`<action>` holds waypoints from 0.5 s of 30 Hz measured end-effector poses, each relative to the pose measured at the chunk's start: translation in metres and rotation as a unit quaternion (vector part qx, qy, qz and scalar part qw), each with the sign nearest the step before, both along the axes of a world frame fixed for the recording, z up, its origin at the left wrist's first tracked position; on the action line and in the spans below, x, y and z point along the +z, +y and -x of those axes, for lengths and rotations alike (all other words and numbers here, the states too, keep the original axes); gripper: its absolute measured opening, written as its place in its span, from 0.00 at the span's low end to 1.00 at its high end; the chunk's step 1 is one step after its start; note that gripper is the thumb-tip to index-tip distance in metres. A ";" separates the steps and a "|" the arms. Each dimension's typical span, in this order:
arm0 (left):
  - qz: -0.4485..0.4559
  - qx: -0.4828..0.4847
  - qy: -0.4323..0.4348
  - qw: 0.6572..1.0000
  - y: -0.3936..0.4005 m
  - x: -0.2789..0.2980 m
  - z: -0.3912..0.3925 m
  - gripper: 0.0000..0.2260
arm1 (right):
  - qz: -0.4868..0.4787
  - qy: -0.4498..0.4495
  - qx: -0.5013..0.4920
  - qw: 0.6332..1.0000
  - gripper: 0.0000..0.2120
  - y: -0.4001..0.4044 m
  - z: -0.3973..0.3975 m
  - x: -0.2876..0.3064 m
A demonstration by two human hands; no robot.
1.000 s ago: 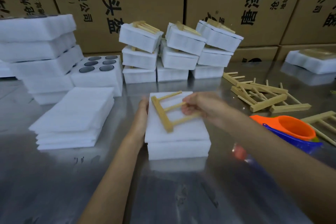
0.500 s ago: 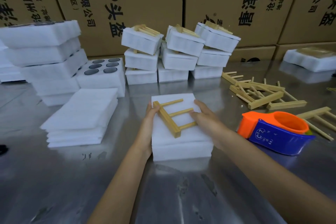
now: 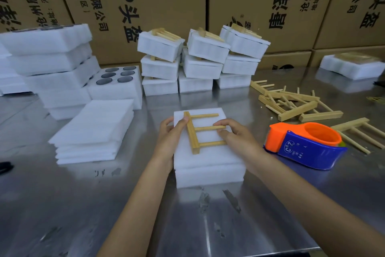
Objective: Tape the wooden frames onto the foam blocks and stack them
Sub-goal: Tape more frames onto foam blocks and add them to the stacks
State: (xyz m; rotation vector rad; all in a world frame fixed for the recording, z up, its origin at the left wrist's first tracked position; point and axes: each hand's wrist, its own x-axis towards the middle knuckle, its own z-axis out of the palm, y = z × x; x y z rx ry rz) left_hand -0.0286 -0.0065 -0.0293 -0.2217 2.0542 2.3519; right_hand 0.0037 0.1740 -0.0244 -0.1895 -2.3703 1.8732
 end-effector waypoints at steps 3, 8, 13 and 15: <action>0.025 0.007 -0.025 0.999 -0.003 0.002 0.004 0.27 | -0.049 0.011 0.012 0.999 0.08 -0.002 -0.001 0.007; 0.062 -0.009 -0.052 0.997 -0.011 0.006 0.006 0.37 | -0.321 0.091 -0.199 0.921 0.10 0.032 -0.017 0.022; 0.066 -0.023 -0.050 0.996 -0.014 0.019 0.012 0.15 | -0.411 0.022 -0.415 0.811 0.17 0.101 -0.033 0.008; 0.083 0.001 -0.027 0.996 -0.012 0.031 0.016 0.07 | -0.466 -0.004 -0.401 0.789 0.22 0.108 -0.034 -0.002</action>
